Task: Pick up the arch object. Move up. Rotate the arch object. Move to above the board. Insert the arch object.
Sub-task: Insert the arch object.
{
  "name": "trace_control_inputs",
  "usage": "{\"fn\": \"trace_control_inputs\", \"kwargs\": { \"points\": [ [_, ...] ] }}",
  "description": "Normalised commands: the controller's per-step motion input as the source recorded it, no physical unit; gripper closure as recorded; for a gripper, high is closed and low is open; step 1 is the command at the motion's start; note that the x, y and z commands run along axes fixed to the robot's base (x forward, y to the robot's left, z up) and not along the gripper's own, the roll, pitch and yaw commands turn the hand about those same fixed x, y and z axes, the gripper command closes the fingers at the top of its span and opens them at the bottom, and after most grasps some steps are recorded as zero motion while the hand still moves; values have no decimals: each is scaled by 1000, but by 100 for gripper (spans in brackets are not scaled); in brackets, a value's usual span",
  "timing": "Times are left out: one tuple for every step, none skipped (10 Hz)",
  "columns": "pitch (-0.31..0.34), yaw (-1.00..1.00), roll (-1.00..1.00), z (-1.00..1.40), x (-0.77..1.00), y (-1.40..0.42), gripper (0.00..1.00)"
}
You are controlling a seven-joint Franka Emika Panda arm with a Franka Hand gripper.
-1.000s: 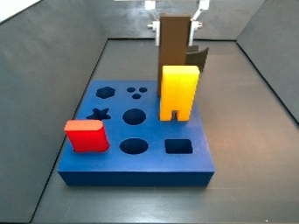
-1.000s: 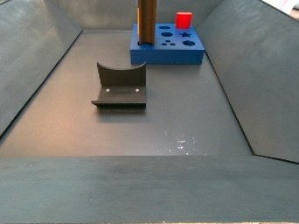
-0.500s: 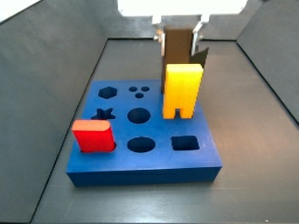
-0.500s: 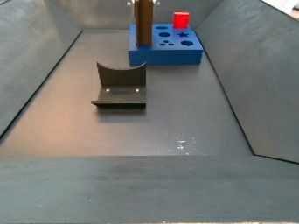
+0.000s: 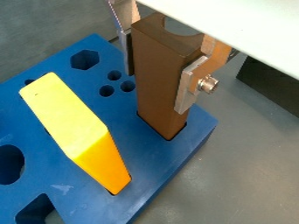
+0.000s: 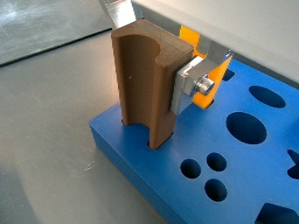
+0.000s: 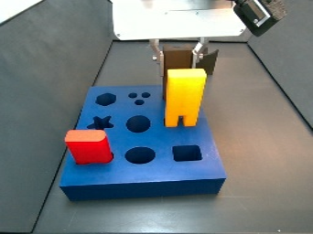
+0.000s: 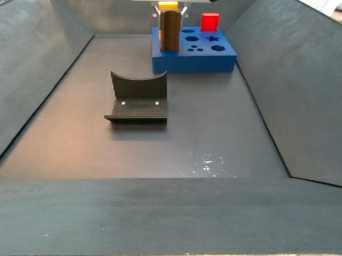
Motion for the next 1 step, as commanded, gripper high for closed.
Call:
{"fn": "trace_control_inputs", "kwargs": {
  "points": [
    [0,0,0,0,0,0,100]
  ]
}}
